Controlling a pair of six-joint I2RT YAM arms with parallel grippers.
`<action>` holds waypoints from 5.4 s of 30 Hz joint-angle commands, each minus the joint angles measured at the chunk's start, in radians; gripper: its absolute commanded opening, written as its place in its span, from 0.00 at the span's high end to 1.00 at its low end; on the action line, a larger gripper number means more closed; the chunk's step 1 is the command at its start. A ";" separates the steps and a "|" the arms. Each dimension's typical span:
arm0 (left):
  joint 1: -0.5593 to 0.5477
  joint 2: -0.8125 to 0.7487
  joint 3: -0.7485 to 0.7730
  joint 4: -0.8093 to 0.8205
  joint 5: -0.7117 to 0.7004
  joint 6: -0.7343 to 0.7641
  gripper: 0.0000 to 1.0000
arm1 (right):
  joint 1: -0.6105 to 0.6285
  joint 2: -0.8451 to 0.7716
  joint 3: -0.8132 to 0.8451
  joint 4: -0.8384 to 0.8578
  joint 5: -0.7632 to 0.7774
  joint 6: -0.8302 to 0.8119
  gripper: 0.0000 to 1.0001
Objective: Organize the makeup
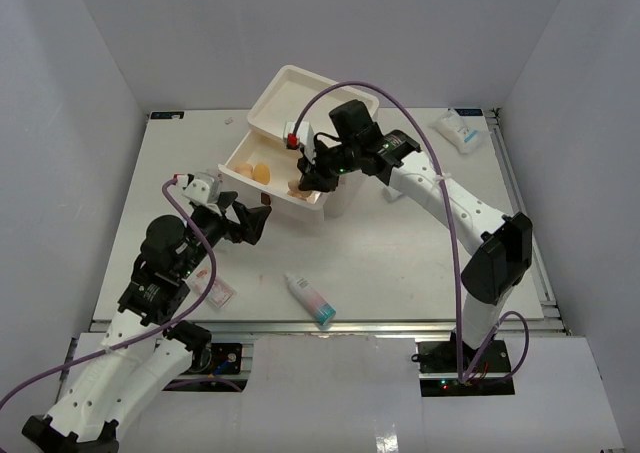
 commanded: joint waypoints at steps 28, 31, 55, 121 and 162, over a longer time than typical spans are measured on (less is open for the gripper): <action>0.003 0.007 0.039 -0.086 -0.095 -0.117 0.43 | 0.100 -0.091 -0.027 -0.117 -0.172 -0.193 0.83; 0.004 -0.019 0.052 -0.120 -0.111 -0.120 0.53 | 0.175 -0.071 -0.067 -0.030 0.016 -0.102 0.86; 0.004 -0.119 -0.089 -0.198 -0.034 -0.460 0.83 | 0.205 0.072 0.272 -0.031 0.319 -0.004 0.76; 0.004 0.813 0.310 0.361 -0.111 -0.333 0.82 | -0.082 0.137 0.176 -0.022 0.003 0.120 0.92; 0.127 0.838 0.342 0.389 -0.227 -0.207 0.71 | -0.101 0.152 0.194 -0.048 0.027 0.097 0.92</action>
